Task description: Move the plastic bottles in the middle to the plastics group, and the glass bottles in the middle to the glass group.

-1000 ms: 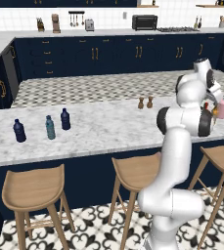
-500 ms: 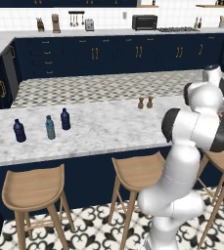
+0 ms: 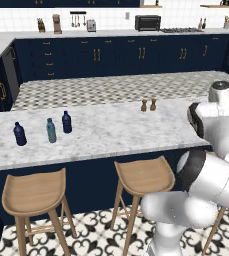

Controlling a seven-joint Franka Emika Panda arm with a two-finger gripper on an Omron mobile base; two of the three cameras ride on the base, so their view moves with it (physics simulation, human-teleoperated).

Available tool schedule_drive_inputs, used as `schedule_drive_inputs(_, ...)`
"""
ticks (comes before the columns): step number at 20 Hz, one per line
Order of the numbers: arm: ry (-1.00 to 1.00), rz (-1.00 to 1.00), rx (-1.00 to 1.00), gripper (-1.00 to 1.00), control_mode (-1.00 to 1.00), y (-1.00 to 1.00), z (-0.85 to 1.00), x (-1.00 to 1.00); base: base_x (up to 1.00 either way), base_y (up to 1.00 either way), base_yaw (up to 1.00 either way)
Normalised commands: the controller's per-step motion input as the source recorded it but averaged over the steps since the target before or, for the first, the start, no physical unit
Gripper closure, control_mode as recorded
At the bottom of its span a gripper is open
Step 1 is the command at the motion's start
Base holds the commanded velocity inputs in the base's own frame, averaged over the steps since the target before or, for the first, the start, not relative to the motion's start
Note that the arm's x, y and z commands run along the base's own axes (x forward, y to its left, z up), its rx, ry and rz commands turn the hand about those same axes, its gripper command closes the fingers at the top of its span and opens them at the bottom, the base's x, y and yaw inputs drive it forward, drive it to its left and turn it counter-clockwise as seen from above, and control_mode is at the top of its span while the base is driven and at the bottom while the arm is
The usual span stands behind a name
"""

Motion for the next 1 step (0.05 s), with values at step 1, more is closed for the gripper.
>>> schedule_drive_inputs(1, 0.0, 0.38, 0.0, -1.0, -1.0, 0.74, 0.0, -0.65, 0.0, 0.0, 0.0)
